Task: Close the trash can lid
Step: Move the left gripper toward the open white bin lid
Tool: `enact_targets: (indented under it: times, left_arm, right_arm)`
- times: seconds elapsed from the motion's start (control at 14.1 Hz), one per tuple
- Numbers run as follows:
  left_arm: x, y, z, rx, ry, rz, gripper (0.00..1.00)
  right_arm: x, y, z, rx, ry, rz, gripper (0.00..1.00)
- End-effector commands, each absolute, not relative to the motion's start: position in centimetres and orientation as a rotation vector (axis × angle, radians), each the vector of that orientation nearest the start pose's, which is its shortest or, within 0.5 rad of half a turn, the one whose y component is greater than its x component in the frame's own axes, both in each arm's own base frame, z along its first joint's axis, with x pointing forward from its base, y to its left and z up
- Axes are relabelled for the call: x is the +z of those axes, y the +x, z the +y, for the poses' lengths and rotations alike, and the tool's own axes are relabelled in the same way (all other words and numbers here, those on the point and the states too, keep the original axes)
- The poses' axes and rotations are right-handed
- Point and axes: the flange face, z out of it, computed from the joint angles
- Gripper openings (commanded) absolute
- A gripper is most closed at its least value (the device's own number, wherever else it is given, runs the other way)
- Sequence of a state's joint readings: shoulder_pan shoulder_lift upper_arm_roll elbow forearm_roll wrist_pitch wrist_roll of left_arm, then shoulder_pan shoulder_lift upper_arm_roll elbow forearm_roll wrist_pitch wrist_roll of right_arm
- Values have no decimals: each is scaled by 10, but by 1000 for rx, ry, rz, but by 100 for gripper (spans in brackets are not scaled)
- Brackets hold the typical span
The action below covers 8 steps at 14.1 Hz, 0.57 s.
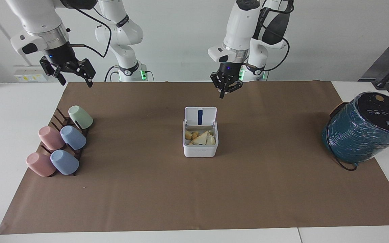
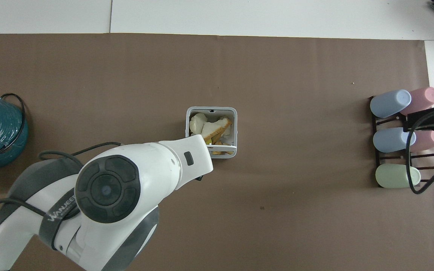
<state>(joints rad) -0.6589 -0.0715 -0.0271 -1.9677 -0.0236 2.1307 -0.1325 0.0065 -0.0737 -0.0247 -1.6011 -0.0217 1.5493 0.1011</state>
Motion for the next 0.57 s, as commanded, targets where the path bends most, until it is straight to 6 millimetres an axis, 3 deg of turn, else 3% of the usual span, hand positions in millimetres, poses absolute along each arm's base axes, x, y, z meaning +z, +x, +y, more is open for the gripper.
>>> enact_targets:
  times: [0.0,0.49]
  left_arm:
    - [508,437,-377,-401,-3128,854,0]
    - [491,469,-391,-540,-3148,836,0]
  right_arm:
    - [653,526,-14,-36,-3135,176,100]
    - [653,526,-14,-36,-3135,176,100]
